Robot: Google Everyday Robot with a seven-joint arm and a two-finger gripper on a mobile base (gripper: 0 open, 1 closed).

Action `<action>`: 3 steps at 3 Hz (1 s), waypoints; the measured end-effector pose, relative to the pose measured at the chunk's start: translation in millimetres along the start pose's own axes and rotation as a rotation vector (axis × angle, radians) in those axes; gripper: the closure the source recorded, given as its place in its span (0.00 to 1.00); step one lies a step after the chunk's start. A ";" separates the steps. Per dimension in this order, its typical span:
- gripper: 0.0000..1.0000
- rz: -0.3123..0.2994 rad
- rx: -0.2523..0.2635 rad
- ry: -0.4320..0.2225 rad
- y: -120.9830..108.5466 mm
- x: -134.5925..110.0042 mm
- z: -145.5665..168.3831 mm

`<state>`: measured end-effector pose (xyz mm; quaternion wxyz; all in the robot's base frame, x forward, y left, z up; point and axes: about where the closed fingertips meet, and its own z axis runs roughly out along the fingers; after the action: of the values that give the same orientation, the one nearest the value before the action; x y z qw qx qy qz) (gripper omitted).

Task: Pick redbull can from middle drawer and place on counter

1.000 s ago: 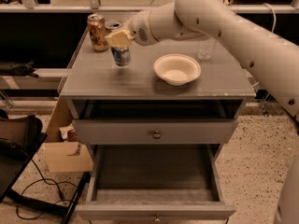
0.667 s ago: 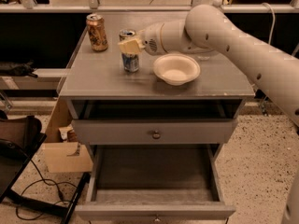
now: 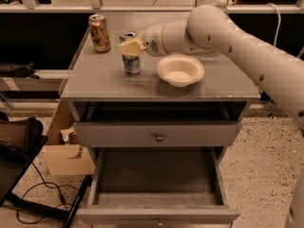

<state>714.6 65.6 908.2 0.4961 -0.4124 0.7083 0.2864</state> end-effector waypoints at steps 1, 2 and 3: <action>0.19 0.000 0.000 0.000 0.0 0.0 0.0; 0.00 0.000 0.000 0.000 0.0 0.0 0.0; 0.00 -0.024 -0.012 -0.008 0.9 -15.7 -7.1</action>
Offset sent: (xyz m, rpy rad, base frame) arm 0.0000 0.0000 0.0000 0.0000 0.0000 0.0000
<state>713.2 65.0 925.3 0.4998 -0.4225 0.6999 0.2861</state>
